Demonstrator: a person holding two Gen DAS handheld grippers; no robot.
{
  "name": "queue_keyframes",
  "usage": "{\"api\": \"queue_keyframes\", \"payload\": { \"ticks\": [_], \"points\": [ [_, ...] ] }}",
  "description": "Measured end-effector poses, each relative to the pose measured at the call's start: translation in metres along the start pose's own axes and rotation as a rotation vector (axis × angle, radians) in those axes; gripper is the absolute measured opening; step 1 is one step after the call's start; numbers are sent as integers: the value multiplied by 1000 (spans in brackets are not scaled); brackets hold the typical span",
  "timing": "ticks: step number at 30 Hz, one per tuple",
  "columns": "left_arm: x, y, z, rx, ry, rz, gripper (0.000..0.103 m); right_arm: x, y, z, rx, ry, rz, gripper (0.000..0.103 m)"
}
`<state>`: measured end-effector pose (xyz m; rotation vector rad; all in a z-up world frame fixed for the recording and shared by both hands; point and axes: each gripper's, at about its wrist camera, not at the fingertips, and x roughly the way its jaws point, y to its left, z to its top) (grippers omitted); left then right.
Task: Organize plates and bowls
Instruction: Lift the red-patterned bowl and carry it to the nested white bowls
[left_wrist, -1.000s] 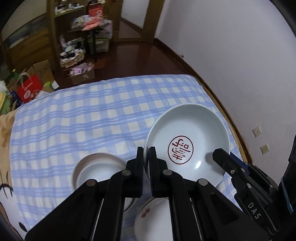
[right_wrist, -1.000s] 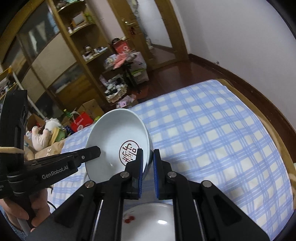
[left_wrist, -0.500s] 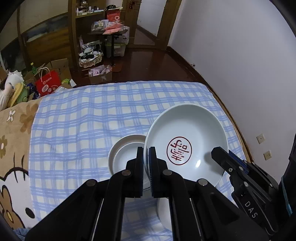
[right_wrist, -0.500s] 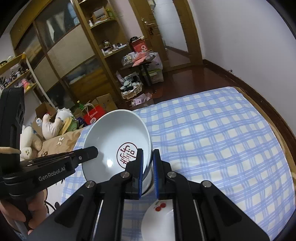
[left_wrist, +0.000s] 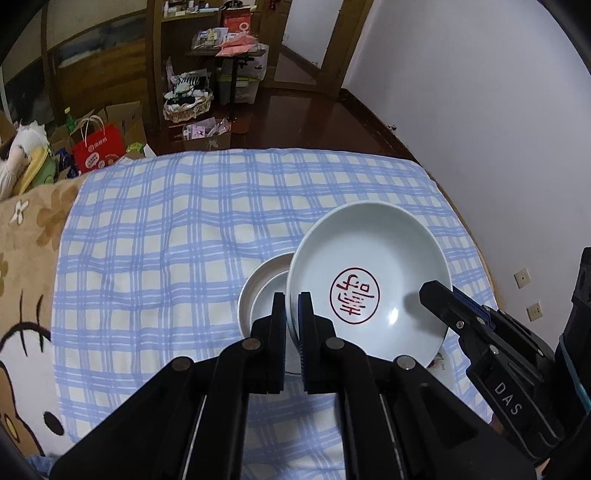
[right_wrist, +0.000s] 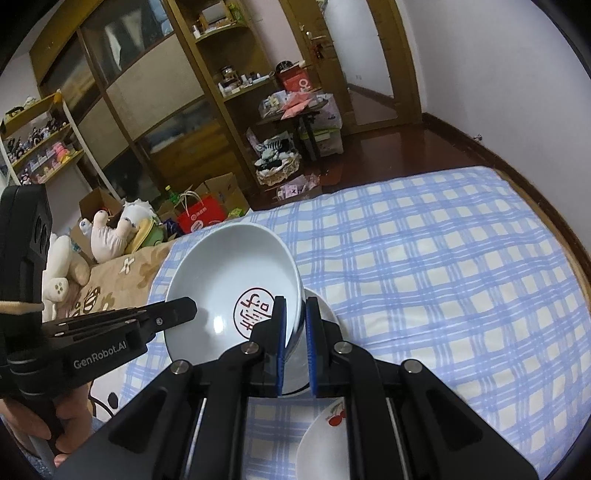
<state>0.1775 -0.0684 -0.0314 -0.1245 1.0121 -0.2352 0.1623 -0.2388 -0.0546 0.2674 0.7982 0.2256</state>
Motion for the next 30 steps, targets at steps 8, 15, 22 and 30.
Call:
{"api": "queue_keyframes", "payload": {
  "ticks": [8,15,22,30],
  "points": [
    [32,19,-9,-32,60,10,6,34,-4,-15,12,56,5,11],
    [52,25,-15,-38,102,16,6,49,-10,-23,20,84,3,11],
    [74,27,-23,-25,160,19,8,59,-17,-28,21,92,-6,11],
    [90,30,-29,-22,195,32,9,71,-17,-34,5,113,-18,11]
  ]
}}
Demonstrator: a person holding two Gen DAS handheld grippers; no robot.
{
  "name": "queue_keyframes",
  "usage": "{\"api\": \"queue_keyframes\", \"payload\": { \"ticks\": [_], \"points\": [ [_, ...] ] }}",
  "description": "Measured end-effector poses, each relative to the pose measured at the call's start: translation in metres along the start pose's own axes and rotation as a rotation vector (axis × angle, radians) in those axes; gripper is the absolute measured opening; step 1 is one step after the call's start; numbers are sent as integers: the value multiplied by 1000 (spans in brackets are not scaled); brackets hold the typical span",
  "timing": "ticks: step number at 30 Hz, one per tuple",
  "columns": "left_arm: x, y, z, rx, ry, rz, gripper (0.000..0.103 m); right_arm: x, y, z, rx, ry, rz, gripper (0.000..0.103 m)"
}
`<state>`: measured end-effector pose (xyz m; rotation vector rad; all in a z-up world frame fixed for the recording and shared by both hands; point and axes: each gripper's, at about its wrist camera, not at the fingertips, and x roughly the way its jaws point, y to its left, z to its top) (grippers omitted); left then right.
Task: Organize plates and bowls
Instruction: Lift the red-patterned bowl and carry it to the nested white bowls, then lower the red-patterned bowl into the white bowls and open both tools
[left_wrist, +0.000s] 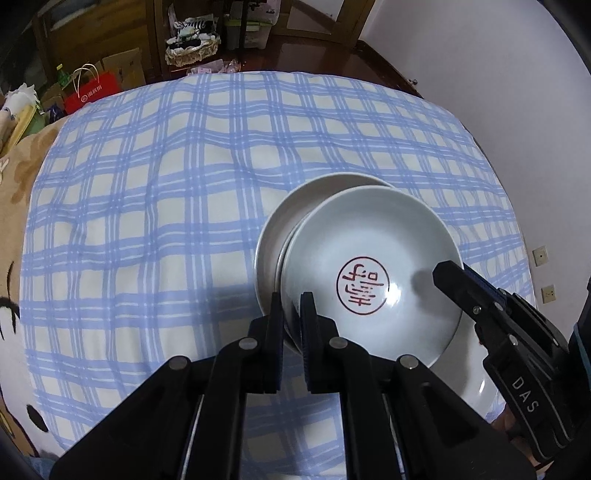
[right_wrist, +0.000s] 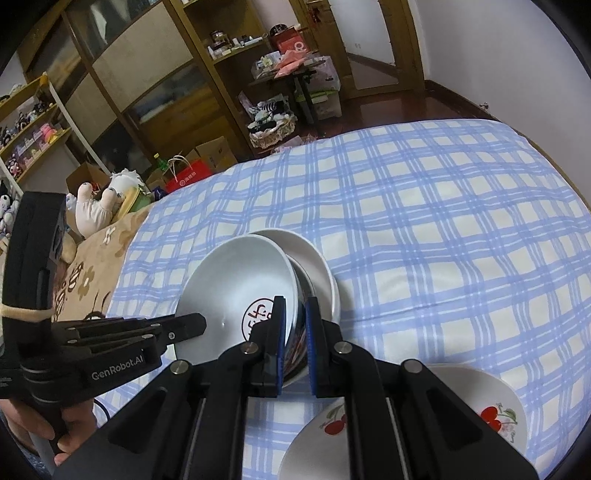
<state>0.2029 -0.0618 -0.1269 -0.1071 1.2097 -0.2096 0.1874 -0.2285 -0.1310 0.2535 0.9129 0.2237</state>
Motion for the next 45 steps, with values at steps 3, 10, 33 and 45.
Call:
{"api": "queue_keyframes", "payload": {
  "ticks": [3,10,33,45],
  "points": [
    [1,2,2,17,0,12,9,2,2,-1,-15,2,-1,13],
    [4,11,3,-7,18,-12,10,-1,-1,4,-18,8,40,13],
    [-46,18,-9,46,-80,81,24,-34,-8,5,-20,18,-11,30],
    [-69,40,-2,-15,-129,82,86,-59,-4,22,-83,-22,-141,101]
  ]
}}
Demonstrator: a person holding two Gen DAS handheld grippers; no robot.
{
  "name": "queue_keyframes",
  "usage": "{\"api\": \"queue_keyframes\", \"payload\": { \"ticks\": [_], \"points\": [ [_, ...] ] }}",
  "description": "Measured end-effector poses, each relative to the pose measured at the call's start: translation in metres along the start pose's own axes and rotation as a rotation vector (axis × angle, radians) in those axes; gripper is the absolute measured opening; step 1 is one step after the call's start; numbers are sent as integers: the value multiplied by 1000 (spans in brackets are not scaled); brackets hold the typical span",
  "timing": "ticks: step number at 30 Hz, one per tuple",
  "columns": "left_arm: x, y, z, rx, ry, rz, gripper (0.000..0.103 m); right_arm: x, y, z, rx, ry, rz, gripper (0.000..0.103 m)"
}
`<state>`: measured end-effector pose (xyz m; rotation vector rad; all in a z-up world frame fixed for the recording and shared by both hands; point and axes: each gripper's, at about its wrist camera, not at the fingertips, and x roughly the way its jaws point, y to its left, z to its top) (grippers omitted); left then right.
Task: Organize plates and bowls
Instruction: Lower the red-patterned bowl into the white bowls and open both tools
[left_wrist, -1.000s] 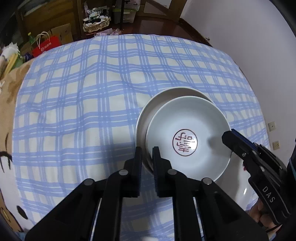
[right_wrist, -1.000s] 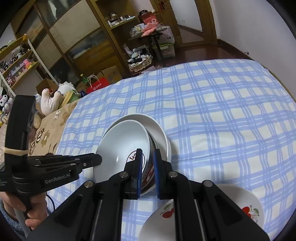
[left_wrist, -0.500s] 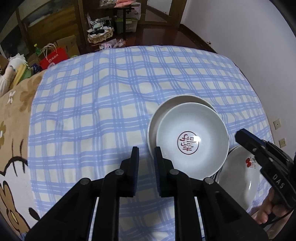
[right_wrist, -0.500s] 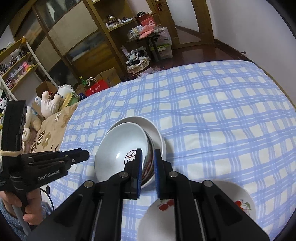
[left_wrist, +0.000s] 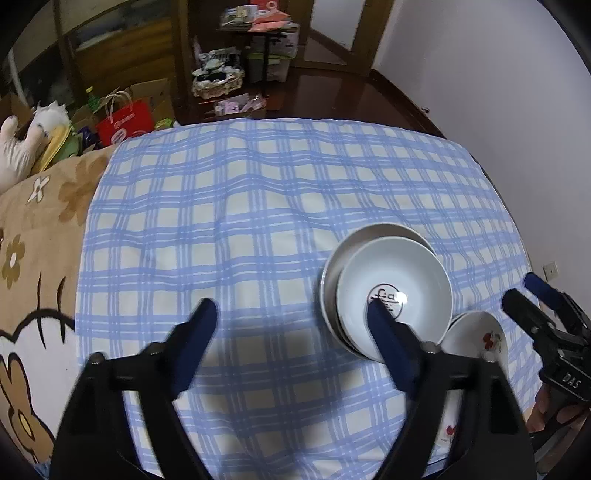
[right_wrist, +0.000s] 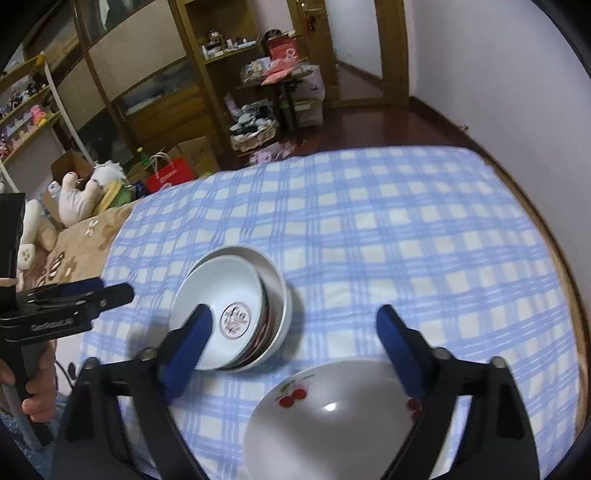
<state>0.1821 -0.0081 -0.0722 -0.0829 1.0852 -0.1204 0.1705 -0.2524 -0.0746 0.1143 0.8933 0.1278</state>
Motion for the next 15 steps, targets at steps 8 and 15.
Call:
{"api": "queue_keyframes", "payload": {
  "ticks": [8,15],
  "points": [
    [4,12,10,-22,-4,39,92,-5,-1,26,11,-41,61,103],
    [12,22,19,-48,19,14,92,8,-2,29,-2,-40,85,103]
  ]
}}
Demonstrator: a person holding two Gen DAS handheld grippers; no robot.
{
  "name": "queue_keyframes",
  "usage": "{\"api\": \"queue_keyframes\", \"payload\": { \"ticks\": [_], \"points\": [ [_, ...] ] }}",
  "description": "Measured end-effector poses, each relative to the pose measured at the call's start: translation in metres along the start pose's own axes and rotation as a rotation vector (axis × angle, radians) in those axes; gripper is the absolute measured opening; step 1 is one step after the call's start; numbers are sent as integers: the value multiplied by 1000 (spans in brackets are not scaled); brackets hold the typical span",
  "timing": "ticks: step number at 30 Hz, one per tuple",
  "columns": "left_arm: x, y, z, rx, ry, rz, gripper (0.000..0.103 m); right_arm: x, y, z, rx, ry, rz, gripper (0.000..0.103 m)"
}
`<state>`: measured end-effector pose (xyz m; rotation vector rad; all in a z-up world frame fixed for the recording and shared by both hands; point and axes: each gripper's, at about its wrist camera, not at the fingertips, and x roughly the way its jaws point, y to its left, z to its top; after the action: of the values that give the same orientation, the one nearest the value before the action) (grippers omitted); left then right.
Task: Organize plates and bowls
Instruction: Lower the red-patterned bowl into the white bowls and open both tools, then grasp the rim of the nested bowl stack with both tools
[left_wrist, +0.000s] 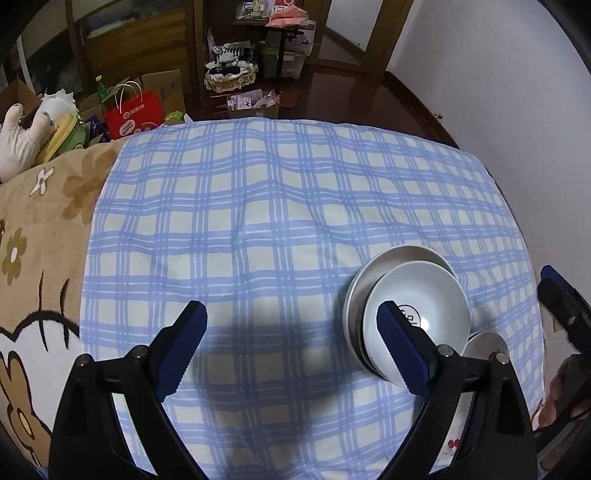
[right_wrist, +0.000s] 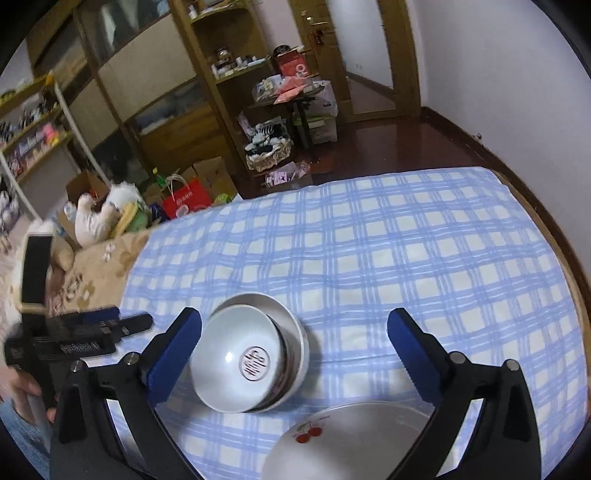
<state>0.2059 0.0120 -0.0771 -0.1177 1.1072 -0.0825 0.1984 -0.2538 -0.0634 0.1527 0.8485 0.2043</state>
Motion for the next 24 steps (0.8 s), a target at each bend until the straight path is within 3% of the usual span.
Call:
{"api": "queue_keyframes", "payload": {
  "ticks": [4,10,24],
  "points": [
    [5,2,4,-5,-1,24,92,11,-1,-6,-25,20,-39,103],
    [18,7,5,-21,24,12,92,29,-13,-8,31,74,-5,103],
    [39,2,8,19,73,47,92,49,-10,-16,-13,124,-62,103]
  ]
}}
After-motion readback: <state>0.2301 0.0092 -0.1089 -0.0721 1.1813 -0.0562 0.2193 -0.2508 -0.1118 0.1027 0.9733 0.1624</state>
